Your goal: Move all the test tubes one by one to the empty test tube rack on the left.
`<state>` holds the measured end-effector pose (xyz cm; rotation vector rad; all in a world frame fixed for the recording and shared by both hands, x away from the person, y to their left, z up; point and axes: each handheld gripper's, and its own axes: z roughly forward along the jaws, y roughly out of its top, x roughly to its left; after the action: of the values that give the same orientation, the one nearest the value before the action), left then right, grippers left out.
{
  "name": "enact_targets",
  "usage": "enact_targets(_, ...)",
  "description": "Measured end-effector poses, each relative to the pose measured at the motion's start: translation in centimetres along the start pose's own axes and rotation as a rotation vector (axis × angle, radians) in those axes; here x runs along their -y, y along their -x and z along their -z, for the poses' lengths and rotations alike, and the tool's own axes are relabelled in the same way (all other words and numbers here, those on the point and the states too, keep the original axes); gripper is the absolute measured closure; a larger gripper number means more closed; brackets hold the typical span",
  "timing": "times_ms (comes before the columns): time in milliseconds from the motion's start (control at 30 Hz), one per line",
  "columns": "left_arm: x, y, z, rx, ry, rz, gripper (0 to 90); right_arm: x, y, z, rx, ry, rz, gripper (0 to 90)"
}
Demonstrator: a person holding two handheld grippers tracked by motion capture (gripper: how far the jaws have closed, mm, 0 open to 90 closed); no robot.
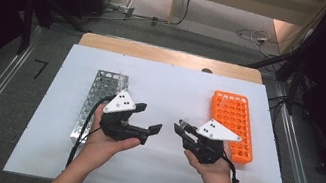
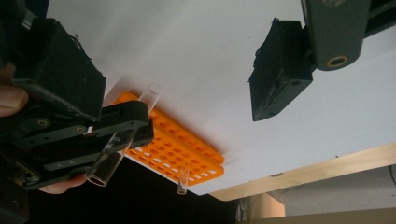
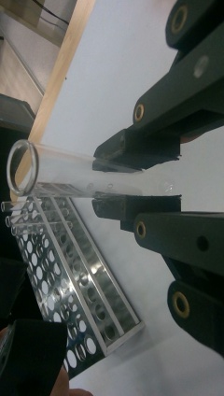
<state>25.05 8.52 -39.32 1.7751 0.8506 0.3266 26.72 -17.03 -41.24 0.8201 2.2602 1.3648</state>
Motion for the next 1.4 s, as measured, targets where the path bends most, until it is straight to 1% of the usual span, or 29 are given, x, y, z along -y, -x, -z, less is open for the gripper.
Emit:
enact_targets(167, -0.1, 0.5, -0.3, 0.038, 0.003, -0.003, 23.1, 0.0, -0.8, -0.4, -0.021, -0.005, 0.012, 73.9)
enact_targets(267, -0.1, 0.9, -0.5, 0.06, 0.002, -0.018, 28.0, 0.0, -1.4, -0.7, -0.032, -0.013, 0.027, 73.9)
enact_targets(333, -0.1, 1.2, -0.5, 0.066, 0.007, -0.021, 32.6, 0.0, -1.8, -0.8, -0.04, -0.021, 0.037, 73.9)
enact_targets(400, -0.1, 1.4, -0.5, 0.084, 0.012, -0.034, 38.9, 0.1, -2.1, -1.0, -0.048, -0.025, 0.046, 73.9)
enact_targets(500, -0.2, 1.8, -0.6, 0.091, 0.013, -0.05, 47.3, 0.1, -2.6, -1.2, -0.059, -0.029, 0.057, 73.9)
enact_targets(700, -0.2, 2.4, -0.8, 0.092, 0.005, -0.086, 59.4, 0.1, -3.7, -1.6, -0.083, -0.041, 0.073, 73.9)
enact_targets(800, -0.2, 2.6, -0.9, 0.095, 0.0, -0.101, 63.9, 0.0, -4.0, -1.7, -0.093, -0.042, 0.078, 73.9)
enact_targets(933, -0.1, 2.7, -0.9, 0.099, -0.005, -0.115, 70.4, -0.1, -4.1, -1.6, -0.101, -0.039, 0.08, 73.9)
enact_targets(1033, -0.1, 2.7, -0.9, 0.097, -0.003, -0.118, 71.3, -0.1, -4.0, -1.6, -0.106, -0.037, 0.075, 73.9)
enact_targets(1100, -0.1, 2.7, -0.9, 0.088, -0.003, -0.128, 72.3, -0.2, -4.0, -1.6, -0.106, -0.037, 0.077, 73.9)
enact_targets(1267, -0.1, 2.7, -0.8, 0.07, 0.003, -0.132, 73.9, -0.2, -3.9, -1.6, -0.11, -0.038, 0.064, 73.6)
enact_targets(1400, -0.1, 2.5, -0.9, 0.067, 0.008, -0.131, 74.7, -0.2, -3.7, -1.6, -0.13, -0.041, 0.045, 73.4)
